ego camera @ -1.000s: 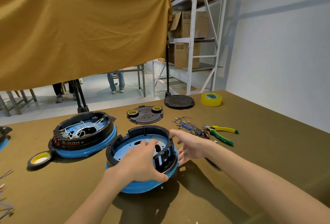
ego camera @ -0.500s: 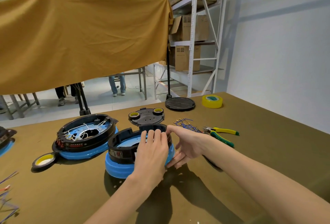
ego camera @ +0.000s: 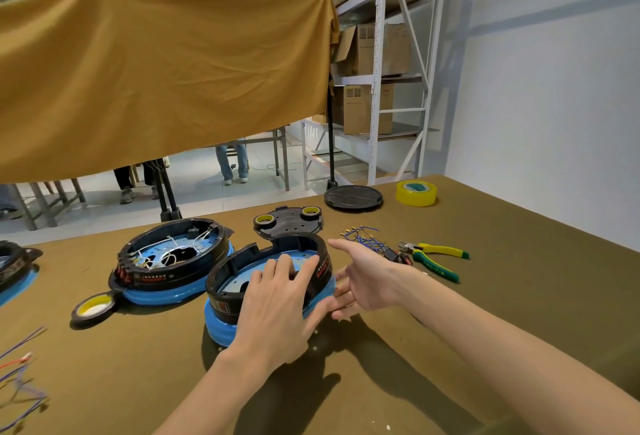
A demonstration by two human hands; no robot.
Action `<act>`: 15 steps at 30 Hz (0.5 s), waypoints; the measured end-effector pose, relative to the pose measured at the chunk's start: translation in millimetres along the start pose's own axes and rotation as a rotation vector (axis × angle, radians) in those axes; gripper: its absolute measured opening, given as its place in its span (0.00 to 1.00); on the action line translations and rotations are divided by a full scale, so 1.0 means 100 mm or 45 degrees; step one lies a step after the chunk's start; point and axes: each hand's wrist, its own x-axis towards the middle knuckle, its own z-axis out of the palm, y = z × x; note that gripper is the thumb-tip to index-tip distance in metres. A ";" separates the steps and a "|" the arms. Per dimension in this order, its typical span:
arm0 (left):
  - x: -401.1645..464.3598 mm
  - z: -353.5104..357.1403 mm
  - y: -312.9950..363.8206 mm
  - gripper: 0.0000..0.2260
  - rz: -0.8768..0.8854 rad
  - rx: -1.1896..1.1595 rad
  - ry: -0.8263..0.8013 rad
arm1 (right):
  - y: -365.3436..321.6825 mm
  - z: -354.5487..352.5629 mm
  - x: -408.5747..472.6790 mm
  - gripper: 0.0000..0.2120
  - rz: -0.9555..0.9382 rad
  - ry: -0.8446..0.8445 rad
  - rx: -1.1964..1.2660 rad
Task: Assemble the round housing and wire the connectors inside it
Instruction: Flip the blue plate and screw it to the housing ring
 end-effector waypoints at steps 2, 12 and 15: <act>-0.01 0.02 0.00 0.24 -0.032 -0.072 -0.002 | 0.07 -0.02 0.03 0.35 -0.008 0.004 0.019; 0.11 0.07 -0.02 0.19 -0.062 -0.124 0.132 | 0.36 -0.06 0.12 0.16 -0.092 0.211 -0.124; 0.01 0.21 -0.01 0.19 0.002 -0.072 0.120 | 0.34 -0.08 0.14 0.19 -0.181 0.350 -0.146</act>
